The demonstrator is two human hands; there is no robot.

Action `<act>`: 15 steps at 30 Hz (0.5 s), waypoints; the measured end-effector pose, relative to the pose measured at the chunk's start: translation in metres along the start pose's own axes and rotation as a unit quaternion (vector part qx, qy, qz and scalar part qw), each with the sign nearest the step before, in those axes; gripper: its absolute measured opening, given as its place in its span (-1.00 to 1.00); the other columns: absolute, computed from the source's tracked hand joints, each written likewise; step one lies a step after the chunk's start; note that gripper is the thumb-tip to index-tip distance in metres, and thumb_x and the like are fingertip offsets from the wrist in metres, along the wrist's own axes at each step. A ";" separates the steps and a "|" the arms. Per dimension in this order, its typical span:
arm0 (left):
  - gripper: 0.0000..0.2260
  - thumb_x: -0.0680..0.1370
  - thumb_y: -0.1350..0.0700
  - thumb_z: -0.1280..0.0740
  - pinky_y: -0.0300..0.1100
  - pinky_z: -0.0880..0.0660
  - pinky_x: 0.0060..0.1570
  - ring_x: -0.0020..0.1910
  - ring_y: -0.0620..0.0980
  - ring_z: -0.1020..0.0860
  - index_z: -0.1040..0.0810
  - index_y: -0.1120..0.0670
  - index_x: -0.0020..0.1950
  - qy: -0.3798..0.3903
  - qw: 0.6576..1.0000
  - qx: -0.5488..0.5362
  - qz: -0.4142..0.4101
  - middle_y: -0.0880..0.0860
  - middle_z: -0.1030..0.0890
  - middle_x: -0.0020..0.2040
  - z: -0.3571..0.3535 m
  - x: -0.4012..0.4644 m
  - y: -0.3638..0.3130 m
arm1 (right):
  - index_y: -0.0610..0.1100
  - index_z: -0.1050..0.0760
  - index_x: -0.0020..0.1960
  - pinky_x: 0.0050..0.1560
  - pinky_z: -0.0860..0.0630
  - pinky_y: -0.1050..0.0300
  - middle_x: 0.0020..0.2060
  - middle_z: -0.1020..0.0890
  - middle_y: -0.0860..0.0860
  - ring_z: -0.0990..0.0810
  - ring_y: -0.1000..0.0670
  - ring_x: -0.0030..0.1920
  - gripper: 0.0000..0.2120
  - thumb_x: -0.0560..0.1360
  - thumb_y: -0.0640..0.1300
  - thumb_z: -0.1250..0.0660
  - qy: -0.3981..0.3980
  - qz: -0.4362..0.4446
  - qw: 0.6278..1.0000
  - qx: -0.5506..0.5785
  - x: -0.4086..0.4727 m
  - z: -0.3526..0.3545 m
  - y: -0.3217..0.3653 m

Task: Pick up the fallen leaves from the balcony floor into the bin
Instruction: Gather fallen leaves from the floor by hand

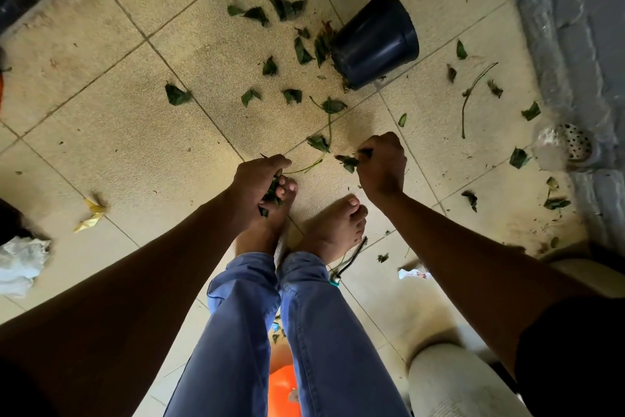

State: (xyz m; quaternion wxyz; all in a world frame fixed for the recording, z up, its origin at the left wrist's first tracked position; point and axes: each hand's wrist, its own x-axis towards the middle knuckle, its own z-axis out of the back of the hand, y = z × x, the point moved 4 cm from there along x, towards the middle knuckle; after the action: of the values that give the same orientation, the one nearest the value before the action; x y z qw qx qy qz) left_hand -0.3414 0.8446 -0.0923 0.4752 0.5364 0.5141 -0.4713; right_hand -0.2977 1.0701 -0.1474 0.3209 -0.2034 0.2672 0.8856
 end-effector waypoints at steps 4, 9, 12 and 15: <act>-0.75 0.59 0.12 -0.34 -0.40 -0.06 -0.61 -0.57 -0.13 -0.33 -0.34 0.06 -0.23 -0.009 1.000 0.006 -0.006 -0.01 -0.46 -0.49 0.003 0.003 0.003 | -0.20 -0.59 -0.14 -0.08 -0.56 0.11 0.10 -0.48 -0.08 -0.57 0.01 -0.14 -0.91 0.46 -0.34 -0.45 -0.001 0.016 1.000 0.018 -0.021 -0.002 -0.005; -0.72 0.59 0.09 -0.31 -0.37 0.00 -0.55 -0.53 -0.14 -0.31 -0.39 0.05 -0.31 0.018 1.000 0.016 0.009 -0.02 -0.45 -0.41 0.005 0.005 0.010 | -0.20 -0.56 -0.05 -0.08 -0.49 0.05 0.02 -0.57 -0.13 -0.62 -0.15 -0.04 -0.91 0.48 -0.31 -0.43 0.050 0.064 0.996 -0.045 -0.023 -0.025 -0.003; -0.63 0.57 0.09 -0.31 -0.37 -0.01 -0.55 -0.51 -0.14 -0.31 -0.49 0.04 -0.46 0.025 0.999 0.028 0.012 -0.03 -0.43 -0.38 0.011 0.008 0.015 | -0.19 -0.47 0.12 -0.10 -0.43 0.06 0.01 -0.60 -0.19 -0.61 -0.21 0.01 -0.72 0.46 -0.29 -0.45 0.054 0.064 0.994 -0.076 -0.009 -0.031 0.004; -0.79 0.54 0.10 -0.37 -0.40 -0.07 -0.56 -0.52 -0.12 -0.34 -0.48 0.05 -0.29 -0.015 0.999 0.036 0.001 -0.02 -0.44 -0.37 0.021 0.010 0.017 | -0.18 -0.54 0.05 -0.14 -0.46 0.04 0.00 -0.61 -0.19 -0.62 -0.24 0.00 -0.81 0.46 -0.24 -0.45 0.075 0.068 0.986 -0.129 0.001 -0.038 0.006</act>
State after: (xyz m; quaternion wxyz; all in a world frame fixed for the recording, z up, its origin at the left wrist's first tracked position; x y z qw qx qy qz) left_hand -0.3243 0.8245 -0.1041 0.4640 0.5465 0.4887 -0.4972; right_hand -0.2957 1.0437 -0.1750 0.2101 -0.2906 0.1874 0.9145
